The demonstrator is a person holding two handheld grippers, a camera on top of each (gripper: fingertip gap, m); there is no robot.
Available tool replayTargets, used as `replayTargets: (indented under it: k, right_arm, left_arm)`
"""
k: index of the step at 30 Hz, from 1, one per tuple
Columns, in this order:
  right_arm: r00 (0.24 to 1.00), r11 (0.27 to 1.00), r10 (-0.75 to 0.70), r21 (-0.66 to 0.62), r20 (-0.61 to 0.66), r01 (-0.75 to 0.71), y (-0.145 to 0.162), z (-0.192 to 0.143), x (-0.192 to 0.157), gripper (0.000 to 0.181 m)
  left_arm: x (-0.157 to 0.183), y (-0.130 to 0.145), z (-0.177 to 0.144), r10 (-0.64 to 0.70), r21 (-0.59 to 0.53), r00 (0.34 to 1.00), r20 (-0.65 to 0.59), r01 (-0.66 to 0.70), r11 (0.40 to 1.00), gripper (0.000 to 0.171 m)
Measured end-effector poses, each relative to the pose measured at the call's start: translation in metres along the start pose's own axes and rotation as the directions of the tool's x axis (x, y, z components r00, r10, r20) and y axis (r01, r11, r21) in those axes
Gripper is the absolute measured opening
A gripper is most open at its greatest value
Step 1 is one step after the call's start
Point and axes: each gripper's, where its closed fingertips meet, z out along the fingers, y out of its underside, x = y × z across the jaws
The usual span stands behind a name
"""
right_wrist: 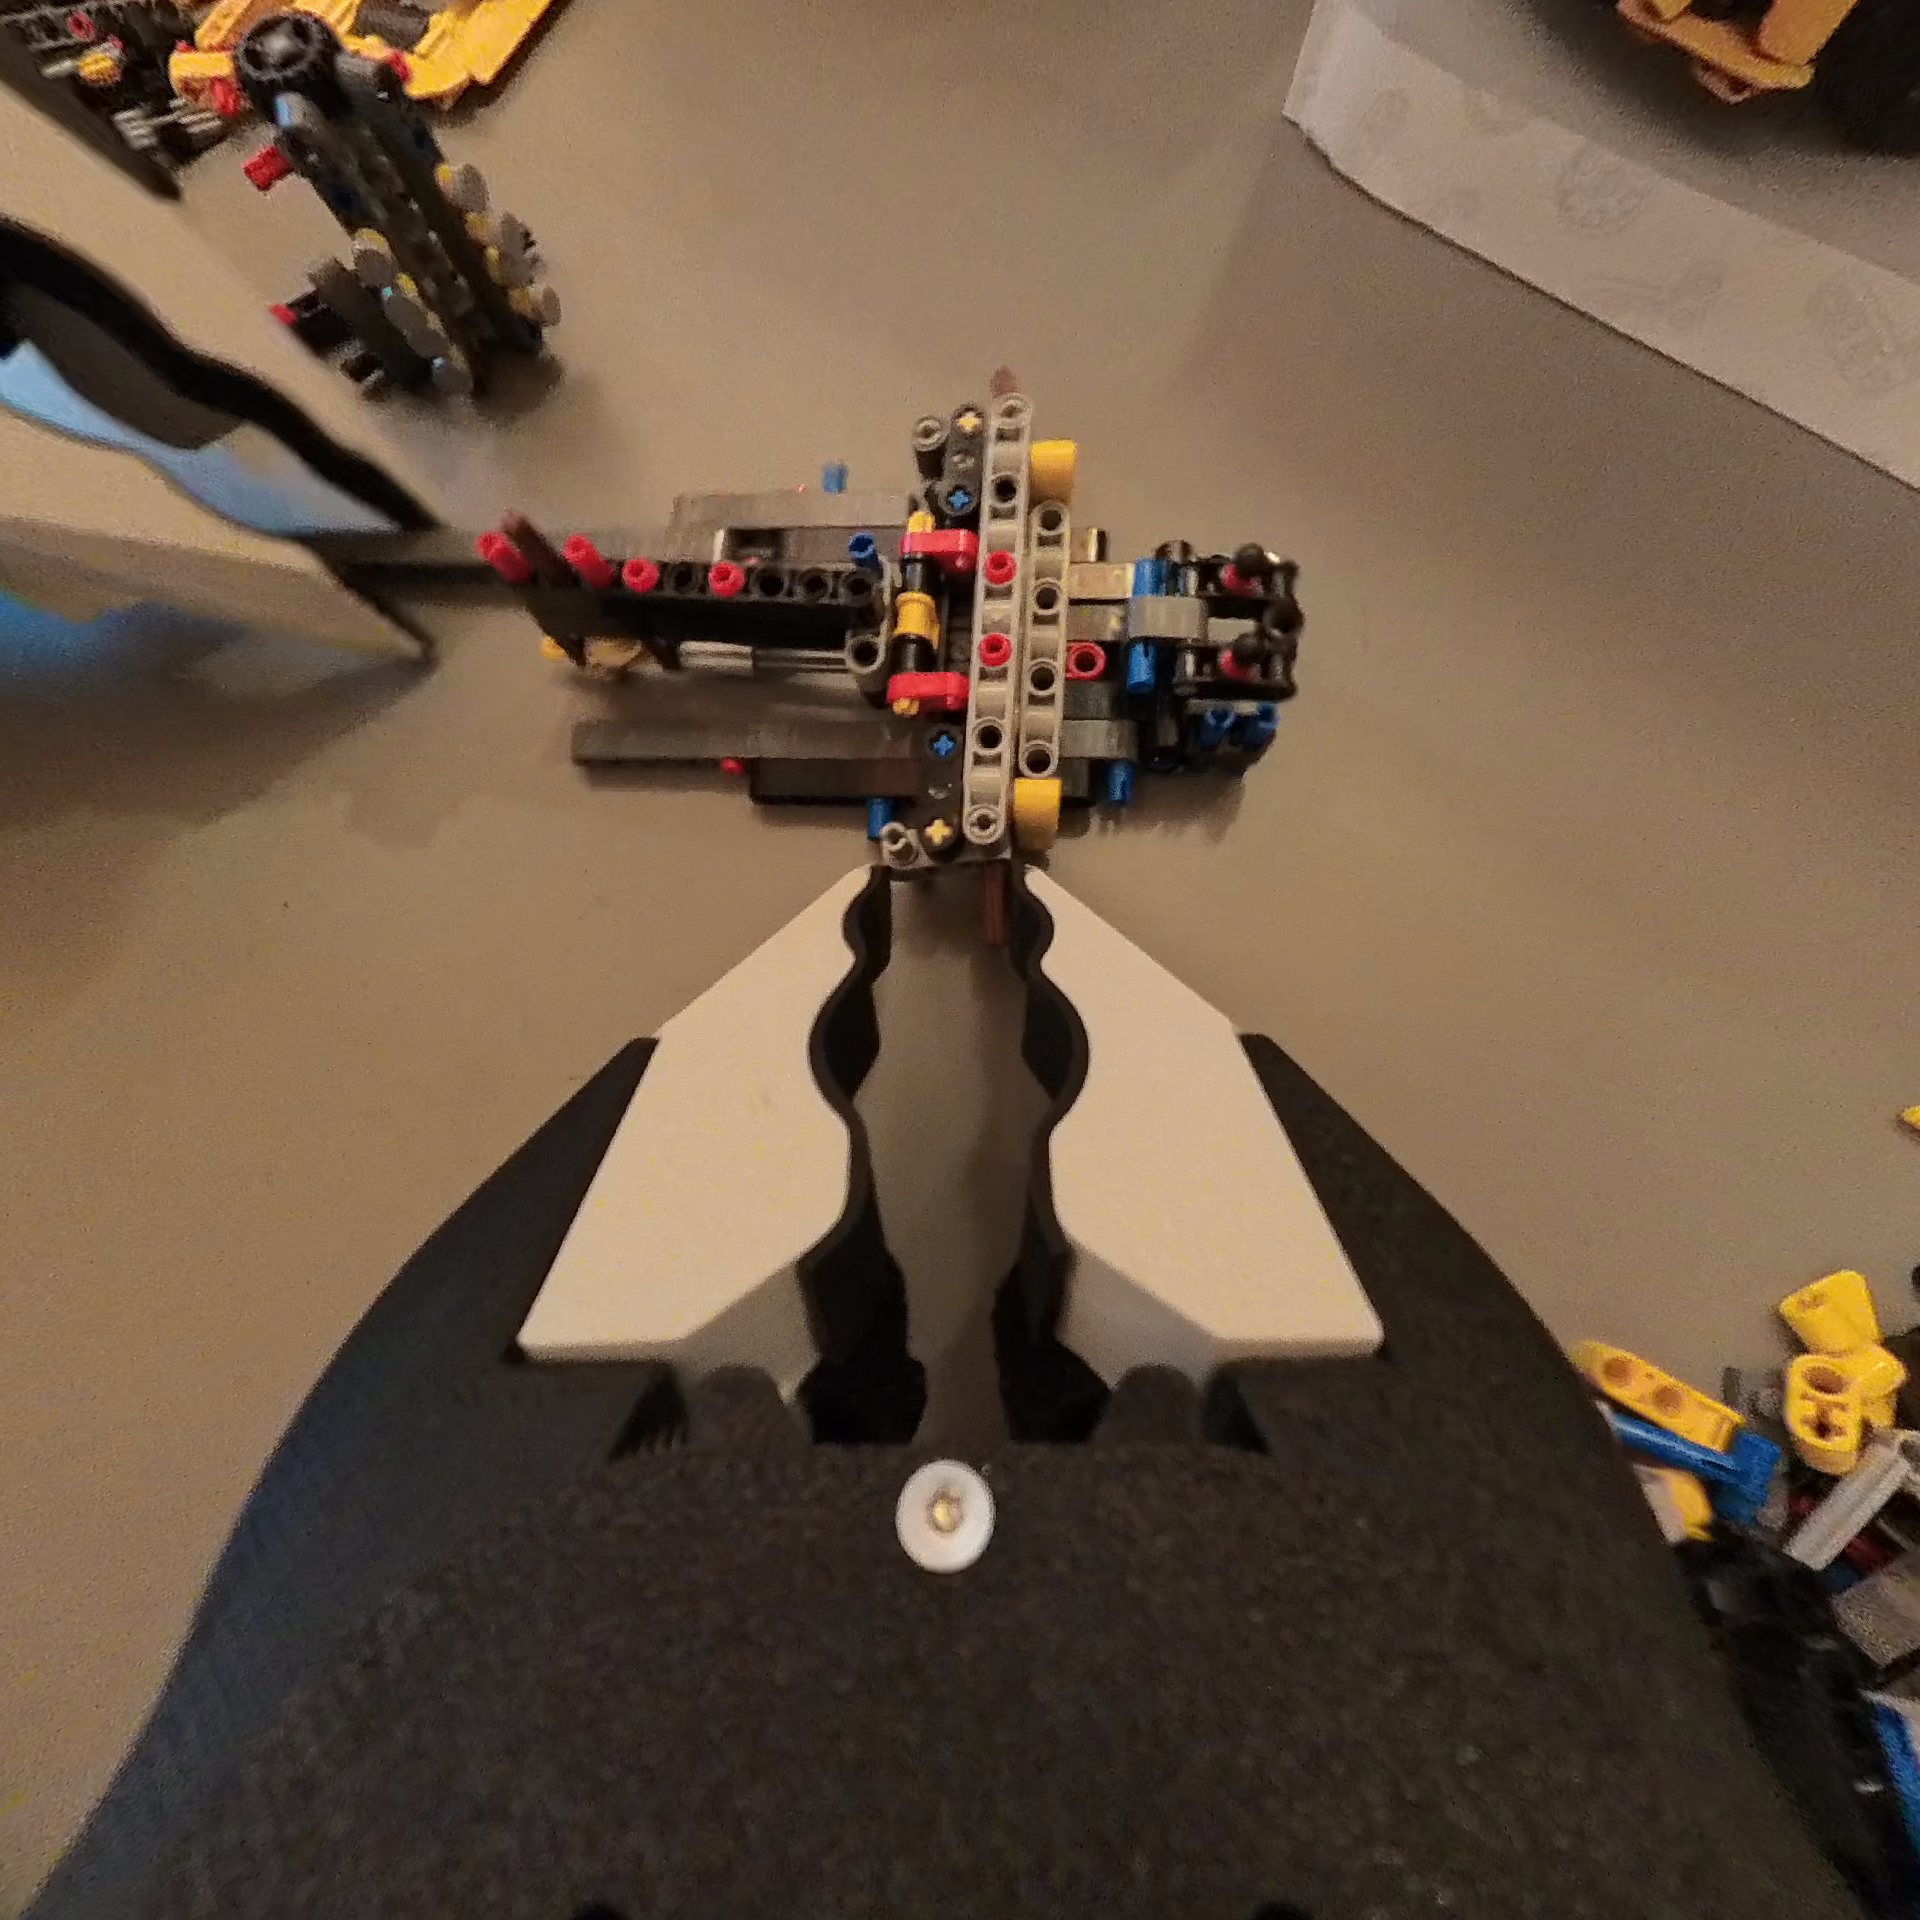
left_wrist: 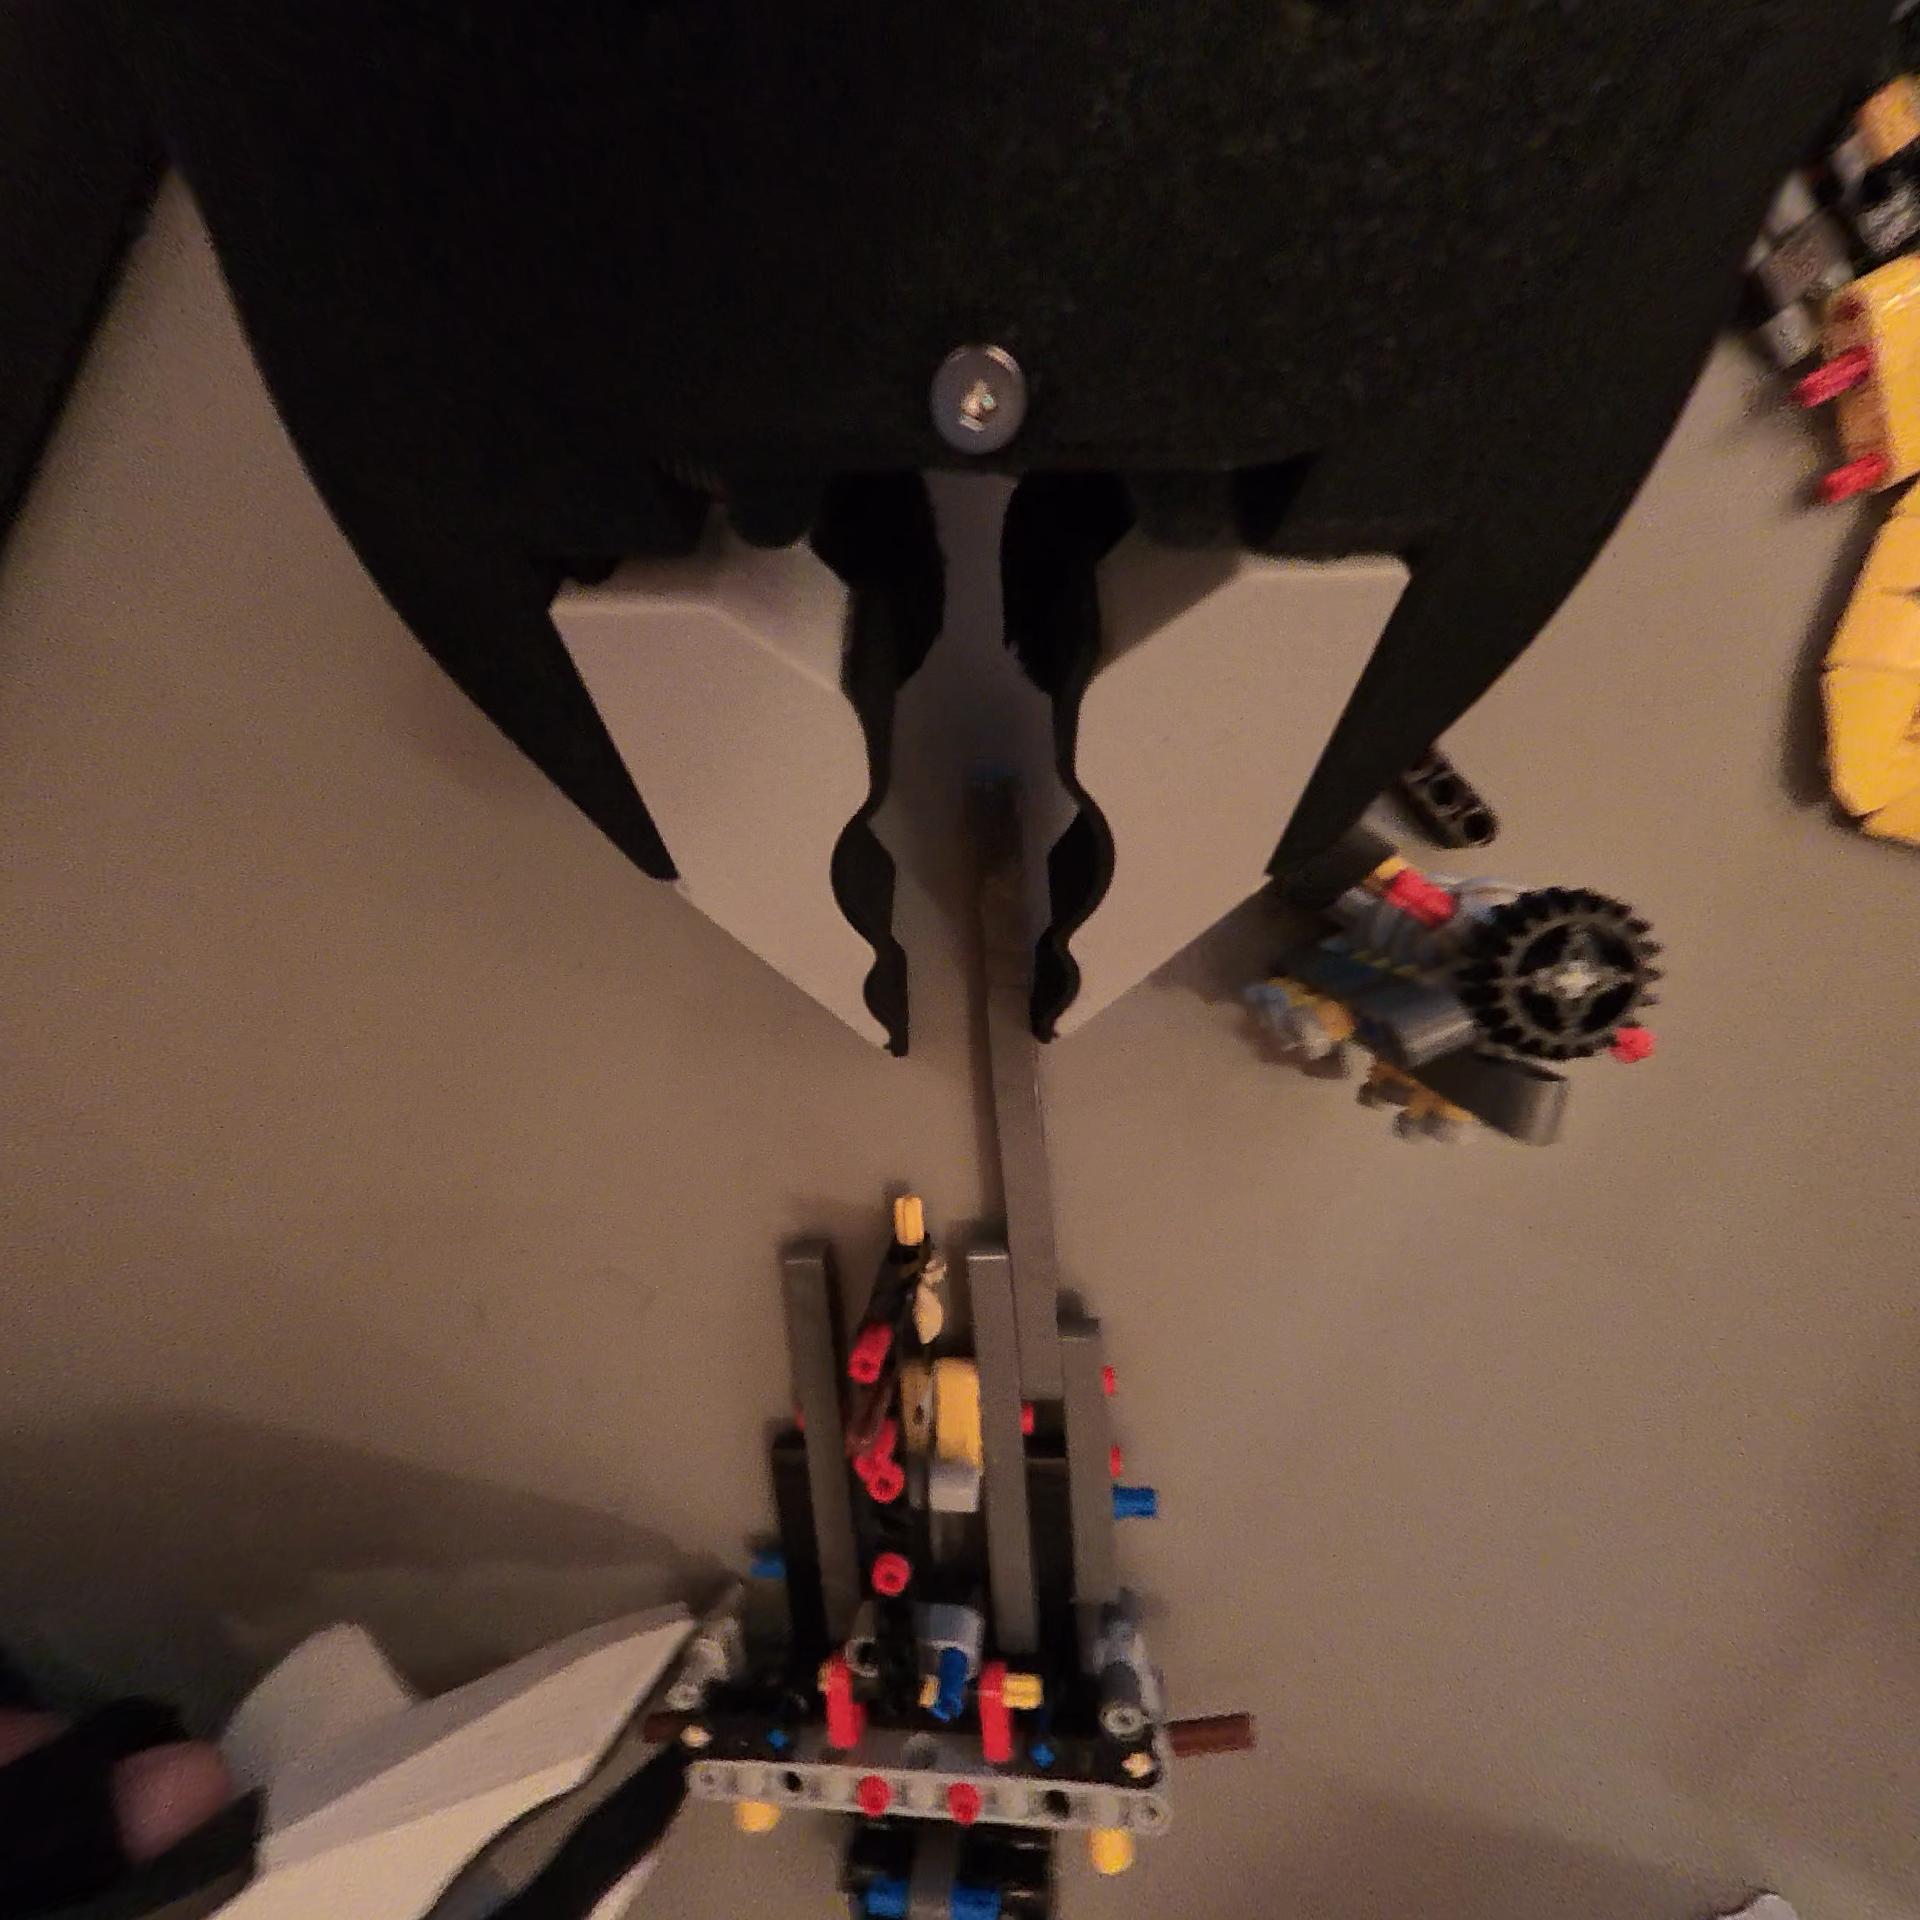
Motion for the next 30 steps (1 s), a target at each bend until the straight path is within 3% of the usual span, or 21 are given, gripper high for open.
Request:
replayTargets:
  k: [6,10,14,18,20,23,26,30]
  right_arm:
    - [0.997,0.999,-0.001,0.032,-0.083,0.004,-0.003,0.0,0.024,0.027]
    - [0.996,0.998,0.025,0.062,-0.08,-0.02,-0.008,-0.005,0.024,0.025]
    - [0.995,0.994,0.044,0.107,-0.094,-0.034,-0.016,-0.012,0.025,0.021]
    - [0.993,0.976,-0.02,0.214,-0.117,0.044,-0.037,-0.024,0.019,0.017]
    - [0.99,0.965,-0.09,0.236,-0.113,0.115,-0.043,-0.026,0.009,0.017]
    - [0.985,0.967,-0.071,0.231,-0.154,0.106,-0.043,-0.023,0.01,0.016]
    - [0.996,0.971,0.007,0.239,-0.092,0.015,-0.04,-0.02,0.008,0.018]
    - [0.967,0.923,0.215,0.297,0.134,-0.246,-0.048,-0.028,0.003,0.03]
  left_arm:
    - [0.053,-0.007,0.008,-0.054,-0.008,0.966,-0.254,0.054,0.999,0.016]
    - [0.057,-0.016,0.016,-0.142,0.01,0.946,-0.29,0.151,0.988,0.01]
    - [0.057,-0.02,0.019,-0.104,0.025,0.968,-0.229,0.113,0.993,0.012]
    - [0.059,-0.027,0.024,-0.114,0.047,0.976,-0.188,0.125,0.991,0.025]
    - [0.057,-0.031,0.028,-0.149,0.057,0.975,-0.164,0.161,0.985,0.02]
    - [0.053,-0.031,0.029,-0.177,0.052,0.974,-0.144,0.186,0.981,0.014]
    - [0.028,-0.029,0.024,-0.161,0.076,0.987,-0.008,0.161,0.984,0.01]
    - [0.012,-0.033,0.015,-0.14,0.116,0.987,0.078,0.131,0.985,0.009]
